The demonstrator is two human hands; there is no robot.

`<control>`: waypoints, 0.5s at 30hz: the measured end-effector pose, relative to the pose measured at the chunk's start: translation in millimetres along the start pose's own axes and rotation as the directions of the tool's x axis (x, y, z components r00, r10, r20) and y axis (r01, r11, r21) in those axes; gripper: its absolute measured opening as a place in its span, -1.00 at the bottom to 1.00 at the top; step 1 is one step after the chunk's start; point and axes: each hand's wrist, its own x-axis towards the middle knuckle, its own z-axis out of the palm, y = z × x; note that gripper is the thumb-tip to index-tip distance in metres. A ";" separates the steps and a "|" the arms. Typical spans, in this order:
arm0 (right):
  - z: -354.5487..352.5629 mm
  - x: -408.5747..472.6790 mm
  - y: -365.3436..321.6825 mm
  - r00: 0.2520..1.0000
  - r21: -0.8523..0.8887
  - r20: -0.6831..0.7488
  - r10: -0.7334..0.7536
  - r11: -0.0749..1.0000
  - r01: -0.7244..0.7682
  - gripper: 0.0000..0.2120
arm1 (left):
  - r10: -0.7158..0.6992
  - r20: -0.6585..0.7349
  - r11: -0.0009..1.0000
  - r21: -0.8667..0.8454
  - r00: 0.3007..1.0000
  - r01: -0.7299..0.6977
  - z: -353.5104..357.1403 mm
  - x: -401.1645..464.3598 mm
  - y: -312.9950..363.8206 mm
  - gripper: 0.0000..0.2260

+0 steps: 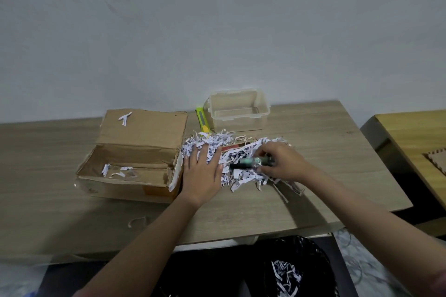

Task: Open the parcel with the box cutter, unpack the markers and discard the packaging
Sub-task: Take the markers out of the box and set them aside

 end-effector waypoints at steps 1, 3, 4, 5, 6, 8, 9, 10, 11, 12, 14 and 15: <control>0.2 1.8 -0.7 1.000 -0.027 0.011 0.007 1.000 -0.006 -0.69 | -0.002 -0.004 1.000 0.002 1.000 0.002 1.9 -0.9 0.1 -0.50; 0.9 6.2 -2.8 0.999 -0.081 0.025 0.021 0.997 -0.019 -0.69 | -0.013 -0.011 1.000 -0.002 1.000 0.013 6.7 -2.5 0.3 -0.48; 1.5 8.3 -3.5 0.999 -0.095 0.024 0.028 0.995 -0.026 -0.70 | -0.023 -0.013 1.000 -0.008 1.000 0.023 9.3 -3.4 -0.1 -0.48; 0.6 9.7 -5.3 0.999 -0.102 0.020 0.036 0.994 -0.034 -0.71 | -0.030 -0.017 0.999 -0.012 0.999 0.030 12.1 -4.3 -1.0 -0.47; -1.2 10.3 -7.2 0.999 -0.103 0.011 0.043 0.994 -0.042 -0.71 | -0.032 -0.024 0.999 -0.012 0.999 0.032 14.7 -5.4 -2.3 -0.47; -9.6 8.8 -11.7 0.997 -0.072 -0.007 0.072 0.995 -0.073 -0.72 | -0.027 -0.053 1.000 -0.010 0.998 0.026 19.1 -8.0 -4.8 -0.46; -15.5 7.4 -12.8 0.996 -0.026 -0.016 0.087 0.996 -0.087 -0.73 | -0.025 -0.072 1.000 -0.016 0.997 0.024 20.6 -9.0 -5.8 -0.45; -22.4 5.0 -13.6 0.994 0.044 -0.031 0.100 0.994 -0.099 -0.75 | -0.025 -0.091 0.999 -0.028 0.996 0.023 21.7 -9.3 -6.1 -0.44; -29.6 1.9 -13.3 0.992 0.131 -0.045 0.122 0.985 -0.115 -0.76 | -0.027 -0.104 0.999 -0.036 0.994 0.023 22.6 -9.1 -6.2 -0.44; -37.3 -1.6 -12.9 0.987 0.231 -0.060 0.146 0.965 -0.128 -0.77 | -0.028 -0.110 0.999 -0.039 0.994 0.024 23.1 -8.8 -5.9 -0.45; -50.6 -7.3 -7.7 0.974 0.428 -0.111 0.198 0.894 -0.133 -0.76 | -0.028 -0.117 0.999 -0.040 0.993 0.023 24.6 -9.0 -5.7 -0.45; -56.6 -9.7 -3.6 0.961 0.503 -0.148 0.232 0.855 -0.128 -0.76 | -0.027 -0.120 0.999 -0.040 0.992 0.022 24.8 -9.2 -5.6 -0.45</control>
